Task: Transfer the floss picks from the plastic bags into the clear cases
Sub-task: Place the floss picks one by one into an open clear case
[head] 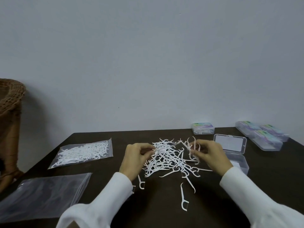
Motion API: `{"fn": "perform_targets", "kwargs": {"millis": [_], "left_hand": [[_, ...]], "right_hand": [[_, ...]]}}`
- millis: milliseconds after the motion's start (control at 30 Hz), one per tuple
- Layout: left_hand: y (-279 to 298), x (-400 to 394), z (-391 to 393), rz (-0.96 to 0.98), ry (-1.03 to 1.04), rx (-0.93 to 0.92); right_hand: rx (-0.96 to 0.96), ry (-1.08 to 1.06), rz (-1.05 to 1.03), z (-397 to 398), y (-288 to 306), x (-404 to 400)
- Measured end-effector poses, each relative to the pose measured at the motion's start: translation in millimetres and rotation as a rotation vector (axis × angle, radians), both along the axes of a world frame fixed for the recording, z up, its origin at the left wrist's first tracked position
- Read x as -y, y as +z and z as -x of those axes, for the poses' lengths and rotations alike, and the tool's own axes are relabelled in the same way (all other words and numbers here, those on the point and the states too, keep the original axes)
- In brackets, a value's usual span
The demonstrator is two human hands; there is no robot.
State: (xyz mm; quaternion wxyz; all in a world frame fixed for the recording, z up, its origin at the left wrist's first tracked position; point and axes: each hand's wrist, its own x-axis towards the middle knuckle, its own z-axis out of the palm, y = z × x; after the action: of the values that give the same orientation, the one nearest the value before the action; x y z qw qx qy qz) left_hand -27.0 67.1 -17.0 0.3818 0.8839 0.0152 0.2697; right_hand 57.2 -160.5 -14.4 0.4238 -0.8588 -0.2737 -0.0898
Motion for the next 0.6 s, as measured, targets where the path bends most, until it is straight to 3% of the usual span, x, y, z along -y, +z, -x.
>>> {"fn": "perform_targets", "kwargs": {"millis": [333,600], "left_hand": [[18.1,39.2,-29.8,0.314,-0.099,0.07],[10.5,89.1,-58.6,0.558,-0.236,0.03]], "right_hand": [[-0.087,-0.119,-0.105,-9.6,23.3,61.1],[-0.126,-0.117,-0.027,-11.7,27.5,109.1]]}}
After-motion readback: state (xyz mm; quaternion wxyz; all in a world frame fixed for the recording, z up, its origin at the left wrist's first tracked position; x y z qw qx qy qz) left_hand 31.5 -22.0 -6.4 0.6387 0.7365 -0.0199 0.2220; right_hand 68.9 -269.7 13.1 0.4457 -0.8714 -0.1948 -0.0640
